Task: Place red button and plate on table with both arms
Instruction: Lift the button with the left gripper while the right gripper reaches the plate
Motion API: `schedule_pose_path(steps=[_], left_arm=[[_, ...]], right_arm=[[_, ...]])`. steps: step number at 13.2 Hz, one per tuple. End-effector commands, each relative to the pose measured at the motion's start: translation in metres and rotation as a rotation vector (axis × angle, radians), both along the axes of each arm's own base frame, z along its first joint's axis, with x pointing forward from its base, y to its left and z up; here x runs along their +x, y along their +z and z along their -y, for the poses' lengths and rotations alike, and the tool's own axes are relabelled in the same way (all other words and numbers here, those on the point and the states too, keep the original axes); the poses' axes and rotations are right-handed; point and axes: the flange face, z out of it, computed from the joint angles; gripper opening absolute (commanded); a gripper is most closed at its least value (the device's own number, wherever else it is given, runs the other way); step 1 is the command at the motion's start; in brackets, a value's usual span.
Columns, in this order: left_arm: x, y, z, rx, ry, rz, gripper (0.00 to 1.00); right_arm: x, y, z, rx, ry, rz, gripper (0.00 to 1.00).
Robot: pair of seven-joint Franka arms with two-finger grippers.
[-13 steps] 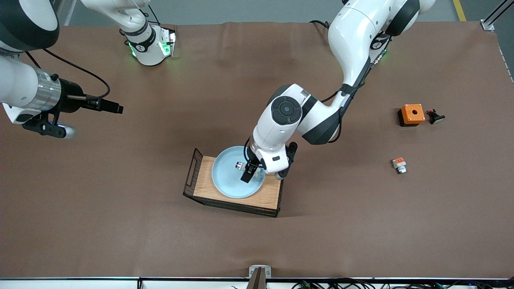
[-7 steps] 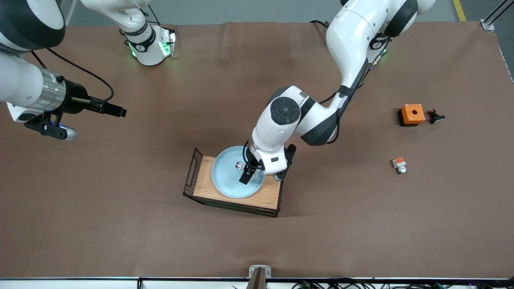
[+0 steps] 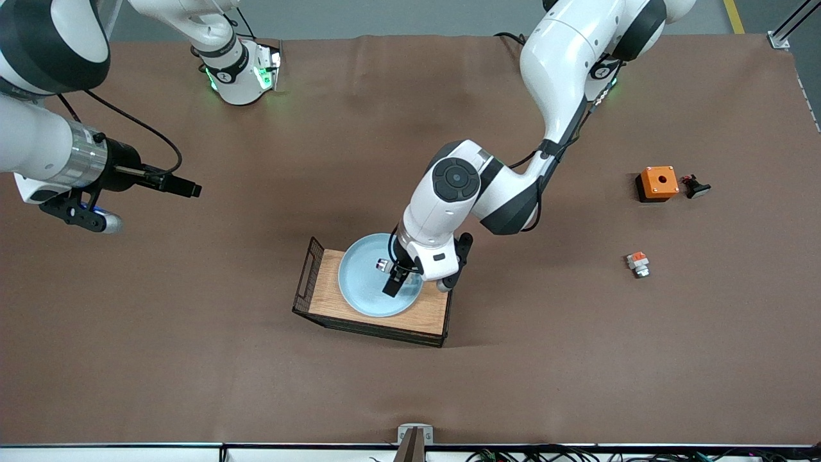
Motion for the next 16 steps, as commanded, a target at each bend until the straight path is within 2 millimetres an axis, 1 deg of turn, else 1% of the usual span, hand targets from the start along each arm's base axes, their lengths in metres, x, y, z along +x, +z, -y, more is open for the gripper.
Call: schedule_pose_path(steps=[1,4,5,7,8,9,10,11,13,14,16], left_arm=[[0.003,0.001,0.005,-0.006,-0.013,0.025,0.94],[0.003,0.001,0.005,-0.006,-0.012,0.025,0.7],[0.003,-0.001,0.005,-0.004,-0.012,0.022,0.65],[0.005,-0.003,0.003,0.004,-0.009,0.027,0.58],[0.002,-0.004,0.007,0.007,-0.015,0.027,0.51],[0.003,-0.004,0.006,0.01,-0.015,0.03,0.43],[0.003,-0.004,0.006,0.01,-0.015,0.03,0.34],[0.003,-0.003,0.006,0.009,-0.015,0.031,0.22],[0.003,-0.003,0.005,0.013,-0.025,0.032,0.0],[0.003,-0.002,0.005,0.016,-0.032,0.032,0.0],[0.001,0.007,0.0,0.03,-0.033,0.003,0.0]], right_arm=[[-0.001,0.002,0.004,-0.01,-0.006,0.01,1.0],[0.0,0.003,-0.001,-0.006,-0.046,0.016,1.0],[0.0,0.003,-0.004,-0.015,-0.097,0.006,1.0],[-0.001,0.004,-0.014,-0.034,-0.19,-0.006,1.0],[-0.001,0.003,-0.016,-0.039,-0.211,-0.009,1.0],[-0.001,-0.001,-0.017,-0.042,-0.213,-0.017,1.0],[-0.001,-0.002,-0.017,-0.039,-0.216,-0.016,1.0],[-0.002,-0.004,-0.02,-0.032,-0.249,-0.027,1.0],[0.0,-0.009,-0.025,-0.038,-0.392,-0.05,1.0],[0.0,-0.009,-0.037,-0.048,-0.456,-0.048,1.0],[0.001,-0.007,-0.061,-0.055,-0.567,-0.026,1.0]])
